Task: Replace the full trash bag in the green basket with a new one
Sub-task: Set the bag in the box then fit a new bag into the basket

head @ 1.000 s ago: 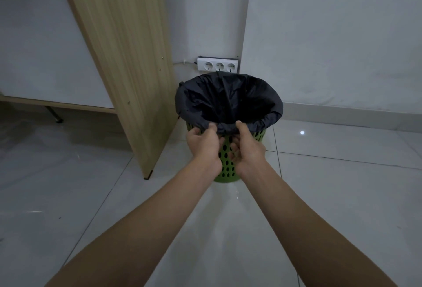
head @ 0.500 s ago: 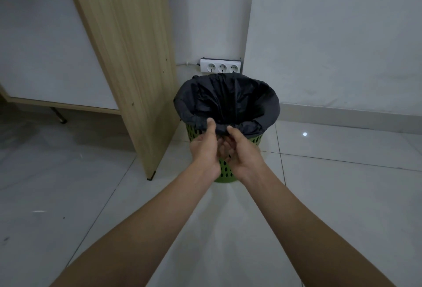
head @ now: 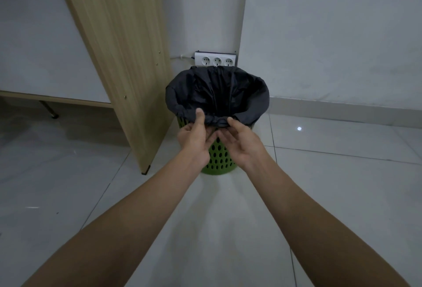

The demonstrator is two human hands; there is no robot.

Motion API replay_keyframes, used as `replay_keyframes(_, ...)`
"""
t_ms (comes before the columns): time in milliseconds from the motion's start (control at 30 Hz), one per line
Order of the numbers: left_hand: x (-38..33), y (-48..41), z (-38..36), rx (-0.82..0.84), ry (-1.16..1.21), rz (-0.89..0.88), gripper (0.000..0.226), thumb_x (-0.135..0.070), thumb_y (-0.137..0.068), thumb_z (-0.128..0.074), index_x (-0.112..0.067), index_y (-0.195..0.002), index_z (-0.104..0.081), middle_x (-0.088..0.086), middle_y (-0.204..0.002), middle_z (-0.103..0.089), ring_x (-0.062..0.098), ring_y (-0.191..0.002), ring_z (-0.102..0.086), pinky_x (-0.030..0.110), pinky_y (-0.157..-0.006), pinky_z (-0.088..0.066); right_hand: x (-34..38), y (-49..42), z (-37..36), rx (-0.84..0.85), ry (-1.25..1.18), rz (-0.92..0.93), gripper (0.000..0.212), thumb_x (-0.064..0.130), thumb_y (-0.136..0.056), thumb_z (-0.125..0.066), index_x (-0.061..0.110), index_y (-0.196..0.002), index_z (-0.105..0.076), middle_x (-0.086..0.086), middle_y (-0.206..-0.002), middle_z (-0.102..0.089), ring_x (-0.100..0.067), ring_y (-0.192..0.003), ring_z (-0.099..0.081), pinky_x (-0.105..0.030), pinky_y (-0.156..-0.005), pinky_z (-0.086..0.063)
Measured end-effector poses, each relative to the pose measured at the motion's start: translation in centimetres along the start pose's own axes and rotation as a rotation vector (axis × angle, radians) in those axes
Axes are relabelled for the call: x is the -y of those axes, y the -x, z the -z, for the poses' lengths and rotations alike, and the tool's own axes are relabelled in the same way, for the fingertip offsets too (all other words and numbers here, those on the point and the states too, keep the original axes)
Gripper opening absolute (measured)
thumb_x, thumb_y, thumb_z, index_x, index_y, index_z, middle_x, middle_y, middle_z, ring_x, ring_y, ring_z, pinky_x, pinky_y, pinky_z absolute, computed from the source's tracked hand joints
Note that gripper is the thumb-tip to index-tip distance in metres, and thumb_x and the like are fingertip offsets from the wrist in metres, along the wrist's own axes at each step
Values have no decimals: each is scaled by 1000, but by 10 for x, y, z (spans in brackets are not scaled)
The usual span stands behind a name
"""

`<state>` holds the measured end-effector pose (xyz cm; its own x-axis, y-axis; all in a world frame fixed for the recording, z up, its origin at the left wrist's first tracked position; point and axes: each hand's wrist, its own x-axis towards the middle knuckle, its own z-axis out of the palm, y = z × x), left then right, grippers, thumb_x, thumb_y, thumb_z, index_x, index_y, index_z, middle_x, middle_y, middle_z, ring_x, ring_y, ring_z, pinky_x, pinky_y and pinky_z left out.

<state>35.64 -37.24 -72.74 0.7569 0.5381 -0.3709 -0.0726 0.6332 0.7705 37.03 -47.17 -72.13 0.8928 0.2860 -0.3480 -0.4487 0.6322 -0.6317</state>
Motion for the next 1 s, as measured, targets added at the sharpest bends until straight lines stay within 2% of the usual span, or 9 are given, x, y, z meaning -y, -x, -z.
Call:
replay_keyframes(100,1,3,0,48,-89,12,21,-17,-96,-62,-3,-112,-62,14,-103,-72,23,-86,-72,37,-81,-59,-2,4,3,-63,65,29,12,9,-93,-65,7,-104,-66,-6,-86,-69,-21,-87,-68,-31,-83,-57)
replay_keyframes(200,-10,0,-3,36,-168,-32,16,-12,-100,-56,-3,-113,-57,13,-101,-68,23,-80,-69,33,-74,-59,11,-1,7,-159,31,102,12,13,-92,-62,9,-104,-60,-2,-83,-62,-26,-90,-66,-31,-72,-55)
replay_keyframes(333,-23,-6,-3,-31,-207,-60,16,-12,-100,-55,-2,-113,-56,12,-96,-66,22,-74,-66,29,-60,-57,25,-6,3,-167,10,74,24,3,-98,-50,4,-120,-57,-9,-103,-64,-28,-96,-65,-38,-90,-55)
replay_keyframes(500,-25,-11,2,-94,-137,-11,22,-27,-95,-65,-6,-98,-62,9,-87,-69,19,-73,-67,29,-59,-55,8,-15,-8,-273,197,68,22,-11,-90,-57,-10,-112,-57,-17,-76,-63,-20,-61,-59,-27,-57,-54)
replay_keyframes(600,-18,-4,-1,-30,-150,10,27,-31,-92,-68,-6,-100,-63,9,-95,-72,20,-79,-69,33,-68,-59,-2,-18,-10,-310,278,53,28,-5,-88,-60,-5,-116,-58,-15,-80,-61,-16,-56,-53,-25,-44,-43)
replay_keyframes(733,-14,-2,-5,11,-106,-38,20,-12,-100,-55,-2,-118,-52,19,-116,-64,24,-83,-68,37,-79,-58,-6,-24,-8,-343,218,91,18,-7,-88,-59,7,-98,-53,-12,-74,-56,-16,-54,-47,-27,-47,-37)
replay_keyframes(833,-16,-8,-4,-15,-108,-89,30,-12,-101,-53,-3,-129,-46,18,-121,-61,27,-89,-68,37,-74,-60,-8,-26,-8,-344,183,95,14,-5,-87,-62,5,-94,-57,-14,-75,-63,-18,-58,-55,-27,-49,-42)
replay_keyframes(933,-21,-16,0,-59,-67,-115,23,-13,-101,-52,-5,-123,-48,15,-118,-61,28,-96,-68,33,-65,-62,-10,-25,-12,-311,161,87,15,-4,-86,-66,6,-91,-57,-15,-79,-68,-21,-69,-65,-26,-51,-47)
replay_keyframes(1000,-27,-23,2,-113,-62,-114,17,-17,-101,-54,-3,-110,-54,13,-108,-64,24,-86,-68,32,-64,-60,-13,-23,-14,-285,125,100,24,-6,-87,-64,11,-89,-48,-14,-76,-66,-21,-67,-68,-26,-49,-46)
